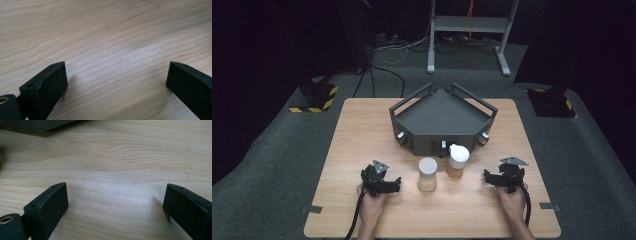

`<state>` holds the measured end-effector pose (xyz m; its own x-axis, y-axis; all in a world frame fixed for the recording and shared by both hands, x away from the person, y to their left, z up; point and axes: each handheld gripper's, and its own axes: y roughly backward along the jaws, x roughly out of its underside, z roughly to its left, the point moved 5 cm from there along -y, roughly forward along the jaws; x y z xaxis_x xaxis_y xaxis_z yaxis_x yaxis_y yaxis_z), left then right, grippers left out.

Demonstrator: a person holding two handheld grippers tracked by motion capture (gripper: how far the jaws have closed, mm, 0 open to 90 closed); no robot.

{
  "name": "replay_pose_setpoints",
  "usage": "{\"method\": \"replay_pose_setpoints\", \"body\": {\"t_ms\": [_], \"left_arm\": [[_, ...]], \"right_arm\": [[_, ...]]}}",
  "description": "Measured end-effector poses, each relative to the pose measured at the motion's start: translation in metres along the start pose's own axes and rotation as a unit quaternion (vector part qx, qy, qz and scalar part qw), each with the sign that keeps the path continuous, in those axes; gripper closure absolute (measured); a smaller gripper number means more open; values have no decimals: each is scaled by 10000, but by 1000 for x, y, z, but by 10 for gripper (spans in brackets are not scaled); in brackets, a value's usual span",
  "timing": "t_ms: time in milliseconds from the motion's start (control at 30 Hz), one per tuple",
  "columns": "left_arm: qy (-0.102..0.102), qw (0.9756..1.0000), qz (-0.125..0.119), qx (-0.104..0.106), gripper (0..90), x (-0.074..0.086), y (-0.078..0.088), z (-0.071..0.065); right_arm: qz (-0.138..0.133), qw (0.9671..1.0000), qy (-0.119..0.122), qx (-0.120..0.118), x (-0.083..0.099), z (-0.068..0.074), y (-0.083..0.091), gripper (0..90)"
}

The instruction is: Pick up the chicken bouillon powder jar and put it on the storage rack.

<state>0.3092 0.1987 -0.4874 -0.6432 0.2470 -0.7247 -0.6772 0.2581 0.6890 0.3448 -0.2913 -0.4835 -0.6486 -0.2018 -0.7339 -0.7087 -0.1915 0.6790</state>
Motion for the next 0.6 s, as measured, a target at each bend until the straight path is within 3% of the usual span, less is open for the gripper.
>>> {"method": "replay_pose_setpoints", "body": {"t_ms": [600], "left_arm": [[-145,9997,41,169,5,-1,0,6]], "right_arm": [[2,10000,3,-2,0,0,0,54]]}}
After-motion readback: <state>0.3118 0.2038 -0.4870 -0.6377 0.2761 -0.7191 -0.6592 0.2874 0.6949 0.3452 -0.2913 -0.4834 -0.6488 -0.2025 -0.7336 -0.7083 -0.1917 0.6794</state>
